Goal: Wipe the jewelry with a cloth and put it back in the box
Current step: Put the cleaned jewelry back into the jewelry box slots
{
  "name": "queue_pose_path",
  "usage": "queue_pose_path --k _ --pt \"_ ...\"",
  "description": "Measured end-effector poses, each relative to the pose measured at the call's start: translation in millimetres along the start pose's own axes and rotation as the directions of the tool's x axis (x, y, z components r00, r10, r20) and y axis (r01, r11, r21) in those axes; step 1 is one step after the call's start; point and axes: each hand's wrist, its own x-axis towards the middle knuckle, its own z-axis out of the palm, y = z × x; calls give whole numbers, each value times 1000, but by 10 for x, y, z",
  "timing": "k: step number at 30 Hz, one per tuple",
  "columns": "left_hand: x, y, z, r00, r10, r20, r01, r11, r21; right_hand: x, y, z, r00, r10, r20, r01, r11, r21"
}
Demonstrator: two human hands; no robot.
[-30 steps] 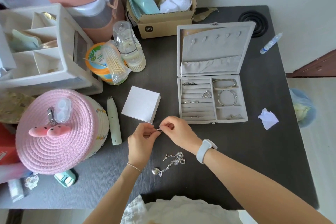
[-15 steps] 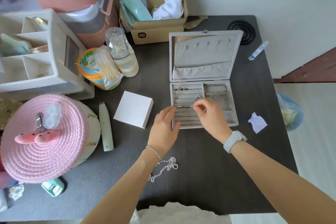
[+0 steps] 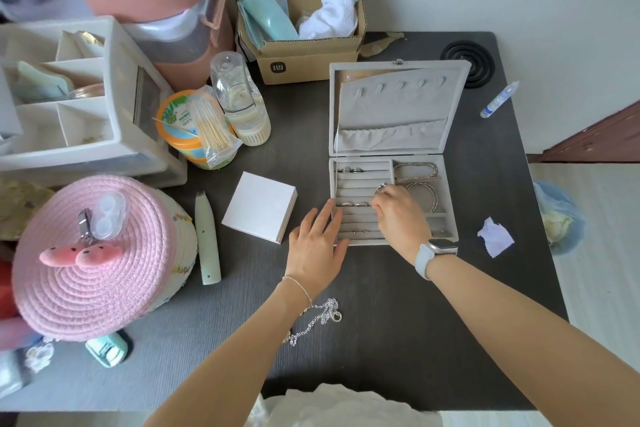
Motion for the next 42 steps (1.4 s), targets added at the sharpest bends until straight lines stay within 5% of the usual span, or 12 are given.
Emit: queue_pose_path --k 8,12,14,19,25,28,30,33,37,42 --pt "-11 -33 -26 999 34 -29 -36 997 -72 -238 1 -4 988 -95 -123 85 993 -78" --pt "-174 -140 -54 993 35 -111 -60 971 -229 -575 -122 -18 972 -100 -214 110 993 34" --pt "-321 -235 -53 989 2 -148 -42 964 -264 -829 -215 41 974 -162 -156 183 975 127" --pt "-763 -492 -6 982 -127 -141 81 953 -292 -1237 -444 346 923 -246 295 219 968 120" --pt "-1109 -643 85 993 -119 8 117 960 -253 -1194 -502 422 911 -276 306 258 961 96" --pt "-1120 -626 112 996 -81 41 87 976 -201 -1175 -517 338 931 -157 331 65 960 271" --pt "-1062 -566 84 996 -67 66 81 967 -243 -1123 -555 216 917 -11 398 -193 863 468" --pt "-942 -425 44 993 7 122 42 918 -394 -1000 -642 17 882 51 469 -411 573 710" --pt "-785 -146 3 977 24 212 118 768 -629 -847 -748 -253 910 85 405 -407 360 839" --pt "-651 52 -76 985 -107 135 172 610 -773 -729 -625 -422 891 304 338 -370 52 928"
